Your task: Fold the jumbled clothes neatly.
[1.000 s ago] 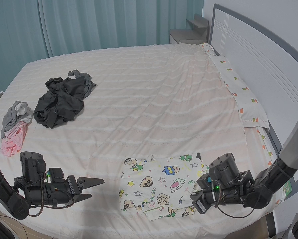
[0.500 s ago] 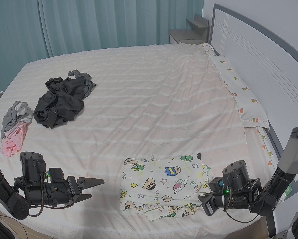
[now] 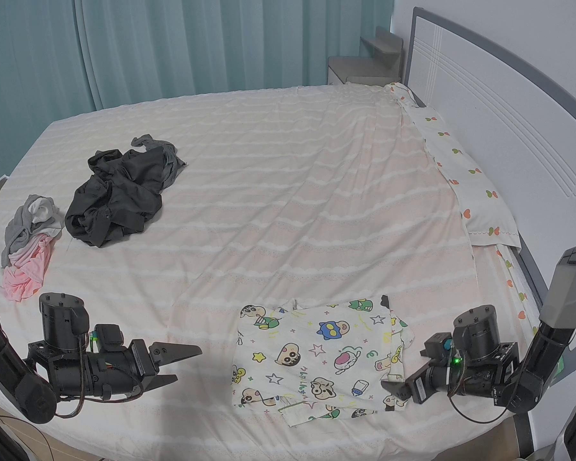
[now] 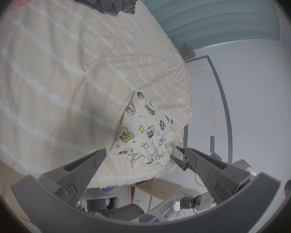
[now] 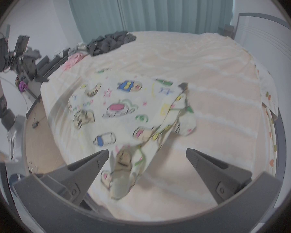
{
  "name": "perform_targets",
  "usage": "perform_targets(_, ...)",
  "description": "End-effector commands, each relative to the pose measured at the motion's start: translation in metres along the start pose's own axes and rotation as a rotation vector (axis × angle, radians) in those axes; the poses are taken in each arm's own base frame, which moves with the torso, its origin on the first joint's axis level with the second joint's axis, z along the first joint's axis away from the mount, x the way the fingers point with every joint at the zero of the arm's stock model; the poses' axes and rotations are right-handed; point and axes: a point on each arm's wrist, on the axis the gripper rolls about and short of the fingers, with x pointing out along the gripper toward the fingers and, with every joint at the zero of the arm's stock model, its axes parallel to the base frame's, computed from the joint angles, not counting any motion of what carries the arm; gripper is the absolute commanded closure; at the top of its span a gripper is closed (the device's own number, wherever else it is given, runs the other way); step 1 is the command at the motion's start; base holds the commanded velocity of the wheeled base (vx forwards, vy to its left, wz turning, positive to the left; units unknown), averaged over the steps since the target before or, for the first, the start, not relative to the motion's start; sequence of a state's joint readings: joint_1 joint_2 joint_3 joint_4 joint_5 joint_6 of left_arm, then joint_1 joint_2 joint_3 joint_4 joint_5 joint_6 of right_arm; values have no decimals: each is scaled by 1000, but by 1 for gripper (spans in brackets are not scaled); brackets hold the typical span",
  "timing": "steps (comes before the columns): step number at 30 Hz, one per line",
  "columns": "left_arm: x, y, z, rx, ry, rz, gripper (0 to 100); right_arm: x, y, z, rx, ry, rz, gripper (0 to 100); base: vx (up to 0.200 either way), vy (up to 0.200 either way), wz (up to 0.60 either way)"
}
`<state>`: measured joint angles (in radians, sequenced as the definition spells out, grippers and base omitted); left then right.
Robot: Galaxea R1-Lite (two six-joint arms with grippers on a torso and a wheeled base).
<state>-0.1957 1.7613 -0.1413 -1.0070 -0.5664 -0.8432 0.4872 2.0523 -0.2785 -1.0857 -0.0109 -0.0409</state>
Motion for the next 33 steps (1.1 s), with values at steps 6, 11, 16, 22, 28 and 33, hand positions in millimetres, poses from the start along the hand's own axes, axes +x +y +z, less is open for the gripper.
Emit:
perform_targets(6,2,2,0,-7,5,8,0,26,-8,45,330,-218,54,0,0,0,0)
perform_targets(11,2,2,0,-8,8,6,0,32,-11,46,459,-200,147,0,0,0,0)
perform_targets(16,2,1,-1,-6,10,3,0,37,-14,41,514,-171,192,0,0,0,0)
perform_targets(22,3,3,-1,-9,15,8,0,50,-19,31,526,-134,177,0,0,0,0)
perform_targets(28,4,4,-1,-12,17,12,0,53,-21,30,531,-131,171,0,0,0,0)
perform_targets(33,4,4,-1,-13,18,13,0,62,-24,30,535,-138,165,0,0,0,0)
